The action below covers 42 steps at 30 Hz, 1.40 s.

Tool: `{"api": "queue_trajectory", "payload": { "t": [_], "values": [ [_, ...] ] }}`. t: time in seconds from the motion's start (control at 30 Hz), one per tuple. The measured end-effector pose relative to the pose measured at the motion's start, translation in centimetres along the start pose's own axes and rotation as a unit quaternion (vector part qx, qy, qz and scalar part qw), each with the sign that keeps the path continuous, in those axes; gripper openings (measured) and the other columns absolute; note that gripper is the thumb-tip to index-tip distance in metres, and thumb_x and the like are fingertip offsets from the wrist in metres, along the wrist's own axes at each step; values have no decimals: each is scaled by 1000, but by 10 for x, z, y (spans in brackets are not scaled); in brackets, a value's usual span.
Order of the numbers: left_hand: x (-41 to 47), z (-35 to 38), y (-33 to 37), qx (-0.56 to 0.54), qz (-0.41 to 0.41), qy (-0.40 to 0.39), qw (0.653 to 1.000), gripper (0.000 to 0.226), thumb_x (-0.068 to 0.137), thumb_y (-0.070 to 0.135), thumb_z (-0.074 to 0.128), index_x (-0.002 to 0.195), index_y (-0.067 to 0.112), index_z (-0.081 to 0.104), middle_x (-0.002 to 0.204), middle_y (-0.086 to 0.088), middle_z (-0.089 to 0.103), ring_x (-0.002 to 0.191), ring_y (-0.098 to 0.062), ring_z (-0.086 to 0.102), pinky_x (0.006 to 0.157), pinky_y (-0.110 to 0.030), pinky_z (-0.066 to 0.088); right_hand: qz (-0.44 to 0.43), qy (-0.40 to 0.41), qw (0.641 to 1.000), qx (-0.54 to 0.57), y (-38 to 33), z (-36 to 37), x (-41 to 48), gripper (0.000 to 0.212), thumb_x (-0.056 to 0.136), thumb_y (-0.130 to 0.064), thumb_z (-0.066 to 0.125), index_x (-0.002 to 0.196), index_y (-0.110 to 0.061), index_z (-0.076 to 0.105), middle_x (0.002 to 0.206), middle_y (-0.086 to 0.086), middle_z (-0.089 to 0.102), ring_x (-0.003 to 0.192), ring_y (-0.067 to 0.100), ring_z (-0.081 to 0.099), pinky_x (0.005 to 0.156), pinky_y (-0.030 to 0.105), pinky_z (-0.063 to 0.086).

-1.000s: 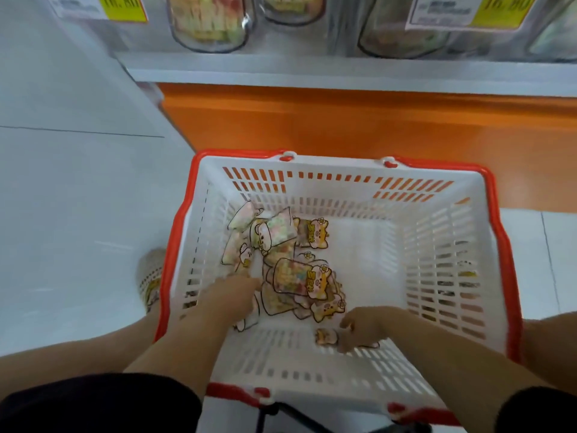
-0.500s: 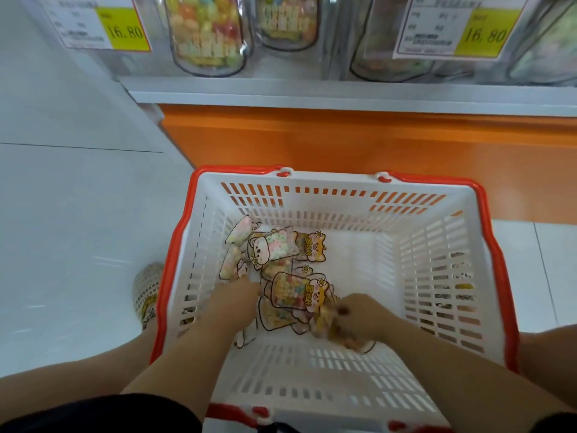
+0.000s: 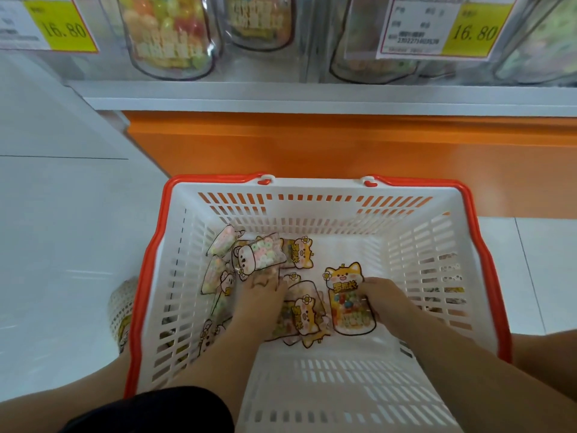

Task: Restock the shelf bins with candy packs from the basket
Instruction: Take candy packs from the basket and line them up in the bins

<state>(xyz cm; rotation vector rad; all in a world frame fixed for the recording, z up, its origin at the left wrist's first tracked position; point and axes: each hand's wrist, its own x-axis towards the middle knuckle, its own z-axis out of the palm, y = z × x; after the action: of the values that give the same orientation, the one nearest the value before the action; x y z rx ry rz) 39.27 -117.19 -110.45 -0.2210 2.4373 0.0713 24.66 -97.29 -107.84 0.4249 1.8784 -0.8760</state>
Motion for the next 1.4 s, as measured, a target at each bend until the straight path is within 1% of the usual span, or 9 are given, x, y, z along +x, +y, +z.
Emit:
{"api": "queue_trajectory", "payload": {
  "t": [0.23,0.4,0.53,0.67,0.83,1.0,1.1,1.17,1.4],
  "values": [
    [-14,-2,-3,-93,16,-79,992,39,96,26,60,132,17,47,132,-5,44,119,-28,52,100,-40,41,-22,17,998,52,-12,-2,-3,7,92,-11,61,90,-7,67,89,11,73,81,24,71,69,34,56],
    [-18,1,-14,-319,-35,-105,941,15,93,25,66,100,25,53,93,9,52,90,-15,56,66,-22,40,-9,7,997,81,-7,5,-5,23,89,-22,71,101,-2,67,94,15,75,86,29,73,81,45,60],
    [-9,-25,-36,-633,-88,-106,762,34,97,35,63,129,24,61,124,1,66,108,-14,65,84,-24,55,-8,-32,985,168,-20,22,-12,16,95,-14,64,100,1,58,93,17,72,77,27,72,64,37,58],
    [-6,-56,-26,-795,-105,-66,593,22,102,30,57,112,13,67,110,-8,72,99,-26,71,86,-46,59,-68,-35,987,139,-39,47,-13,18,98,-21,59,91,-5,53,101,24,69,87,33,73,90,56,54],
    [-8,-53,-12,-738,-88,34,668,20,97,25,67,114,16,64,105,-3,77,95,-18,75,86,-40,60,-96,-49,994,29,-41,59,-18,50,101,-48,46,109,-2,66,100,25,63,95,28,65,89,41,54],
    [-15,-33,-29,-683,-199,123,692,13,92,30,72,95,25,61,92,-2,73,87,-22,72,78,-40,60,1,-69,975,-213,21,55,-1,61,95,-36,62,137,2,38,127,17,57,108,27,61,91,38,52],
    [-22,-36,-35,-653,-225,168,704,16,93,29,71,88,28,56,80,7,63,76,-13,64,56,-15,46,31,-58,968,-241,44,65,12,44,86,-29,74,108,-2,48,82,6,53,69,17,54,52,25,44],
    [-21,-34,-39,-641,-213,179,715,17,93,31,71,88,23,56,76,8,59,72,-13,60,54,-12,41,18,-51,965,-258,46,66,20,29,85,-28,74,89,-5,57,72,7,54,66,20,55,55,26,41],
    [-19,-44,-42,-673,-216,138,694,18,85,21,74,100,31,68,92,9,76,91,-15,72,88,-45,58,-193,76,975,-76,-35,10,1,8,91,-16,63,85,-13,65,85,6,66,76,21,59,66,32,46]
  ]
}}
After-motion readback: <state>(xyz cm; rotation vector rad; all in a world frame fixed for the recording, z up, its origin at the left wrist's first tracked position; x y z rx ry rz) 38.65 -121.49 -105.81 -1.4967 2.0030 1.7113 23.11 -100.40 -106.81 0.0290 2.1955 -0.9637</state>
